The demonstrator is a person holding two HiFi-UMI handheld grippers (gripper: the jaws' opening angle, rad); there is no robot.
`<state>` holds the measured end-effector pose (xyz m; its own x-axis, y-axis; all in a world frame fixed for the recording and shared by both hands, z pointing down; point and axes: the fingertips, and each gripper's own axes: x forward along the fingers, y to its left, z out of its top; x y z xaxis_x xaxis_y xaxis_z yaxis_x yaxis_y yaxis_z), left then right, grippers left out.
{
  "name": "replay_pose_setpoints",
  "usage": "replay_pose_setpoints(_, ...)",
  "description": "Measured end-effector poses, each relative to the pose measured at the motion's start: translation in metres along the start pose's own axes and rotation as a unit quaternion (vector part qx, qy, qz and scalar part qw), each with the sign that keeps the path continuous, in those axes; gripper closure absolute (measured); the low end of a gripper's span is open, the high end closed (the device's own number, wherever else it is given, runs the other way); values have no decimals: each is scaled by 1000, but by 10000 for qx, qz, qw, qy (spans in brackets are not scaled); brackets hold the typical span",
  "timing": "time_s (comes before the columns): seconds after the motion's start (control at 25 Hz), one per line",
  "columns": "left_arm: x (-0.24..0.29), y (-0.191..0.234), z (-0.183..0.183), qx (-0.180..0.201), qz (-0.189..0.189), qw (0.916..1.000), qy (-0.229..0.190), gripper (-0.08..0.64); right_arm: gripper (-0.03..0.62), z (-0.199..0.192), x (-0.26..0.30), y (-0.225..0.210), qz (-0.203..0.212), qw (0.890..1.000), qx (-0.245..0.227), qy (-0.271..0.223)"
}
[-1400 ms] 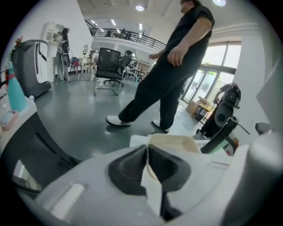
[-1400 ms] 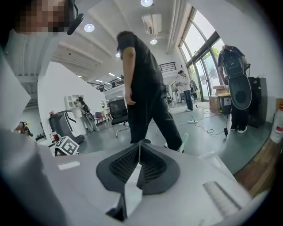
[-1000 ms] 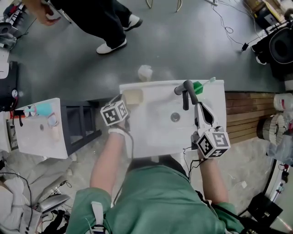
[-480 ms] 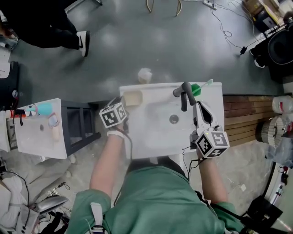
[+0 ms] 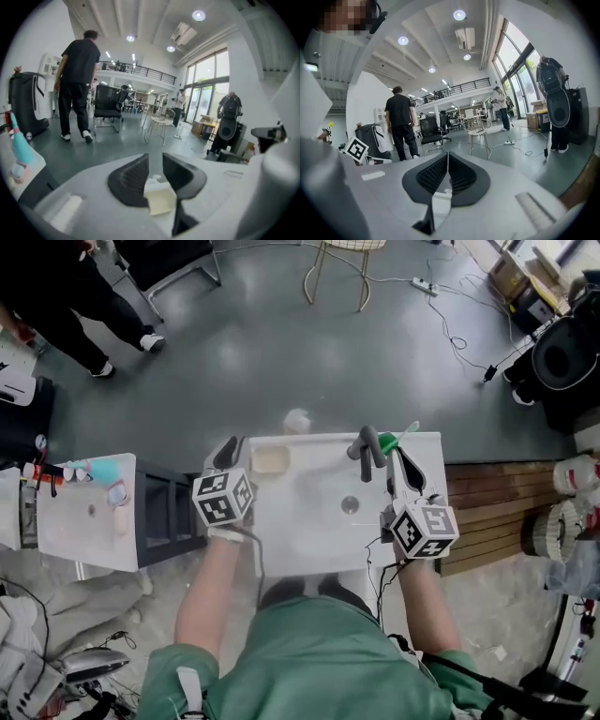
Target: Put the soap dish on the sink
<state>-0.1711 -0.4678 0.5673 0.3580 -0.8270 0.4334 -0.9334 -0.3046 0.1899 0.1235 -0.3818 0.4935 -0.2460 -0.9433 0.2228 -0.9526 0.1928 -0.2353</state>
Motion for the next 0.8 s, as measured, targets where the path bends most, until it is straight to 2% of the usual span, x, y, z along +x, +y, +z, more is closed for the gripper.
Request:
replay_pose_setpoints(0.12, -30, -23, 40, 207, -214, 9982, -525, 472, 583, 22, -2, 6, 15, 9992, -273, -295)
replay_pose_setpoints(0.28, -69, -54, 79, 389, -449, 9929, -1032, 491, 583, 45, -11, 13, 116, 9980, -357, -509)
replay_pose_setpoints(0.52, -118, -87, 116, 621, -649, 9838, -1551, 502, 583, 72, -31, 32, 314, 9957, -431, -758)
replay_pose_setpoints(0.8, -156, -116, 142, 807, -801, 9739, -1966, 505, 583, 111, -56, 54, 537, 9897, -554, -1208)
